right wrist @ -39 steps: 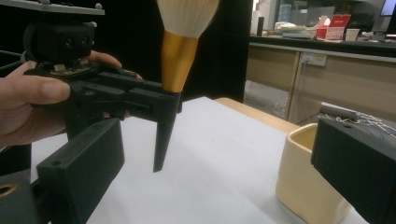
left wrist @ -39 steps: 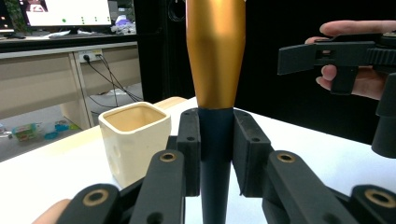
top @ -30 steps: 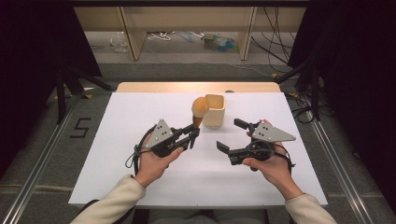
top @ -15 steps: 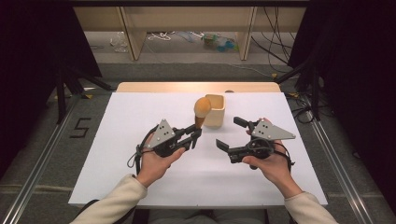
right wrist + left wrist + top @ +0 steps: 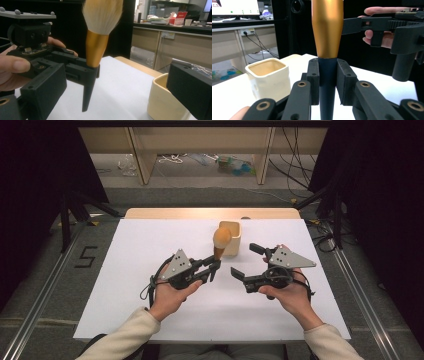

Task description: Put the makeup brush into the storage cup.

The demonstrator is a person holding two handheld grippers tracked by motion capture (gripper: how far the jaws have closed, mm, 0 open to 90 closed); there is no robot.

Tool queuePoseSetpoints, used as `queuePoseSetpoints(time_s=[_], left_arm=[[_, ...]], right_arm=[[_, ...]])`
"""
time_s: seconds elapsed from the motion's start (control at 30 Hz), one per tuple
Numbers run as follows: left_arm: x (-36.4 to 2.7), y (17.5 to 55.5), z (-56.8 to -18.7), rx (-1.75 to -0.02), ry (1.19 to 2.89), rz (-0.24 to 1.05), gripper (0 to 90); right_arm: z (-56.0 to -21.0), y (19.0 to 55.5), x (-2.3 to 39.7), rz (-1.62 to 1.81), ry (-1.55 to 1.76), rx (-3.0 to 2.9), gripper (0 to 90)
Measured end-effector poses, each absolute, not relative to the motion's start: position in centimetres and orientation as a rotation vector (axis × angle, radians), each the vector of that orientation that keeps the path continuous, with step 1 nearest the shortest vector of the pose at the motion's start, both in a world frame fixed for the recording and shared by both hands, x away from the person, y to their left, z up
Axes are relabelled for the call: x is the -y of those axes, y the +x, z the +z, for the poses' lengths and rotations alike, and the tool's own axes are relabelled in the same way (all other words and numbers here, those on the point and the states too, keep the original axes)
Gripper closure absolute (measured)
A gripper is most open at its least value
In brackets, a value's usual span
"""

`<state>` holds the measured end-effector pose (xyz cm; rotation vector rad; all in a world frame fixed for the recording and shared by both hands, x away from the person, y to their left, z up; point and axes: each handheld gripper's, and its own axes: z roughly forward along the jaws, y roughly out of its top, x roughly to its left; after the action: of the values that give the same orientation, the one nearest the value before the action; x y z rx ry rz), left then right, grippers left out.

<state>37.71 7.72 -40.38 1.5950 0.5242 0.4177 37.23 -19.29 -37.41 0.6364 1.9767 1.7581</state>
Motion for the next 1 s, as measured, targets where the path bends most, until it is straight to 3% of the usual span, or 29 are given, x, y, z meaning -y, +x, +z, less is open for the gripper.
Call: queuePoseSetpoints(time_s=[1.0], left_arm=[[-6.6, 37.8, -40.5, -0.501, 1.605, 0.398, 74.4]], right_arm=[[-36.9, 37.8, 18.4, 1.78, 0.616, -2.005, 6.2]])
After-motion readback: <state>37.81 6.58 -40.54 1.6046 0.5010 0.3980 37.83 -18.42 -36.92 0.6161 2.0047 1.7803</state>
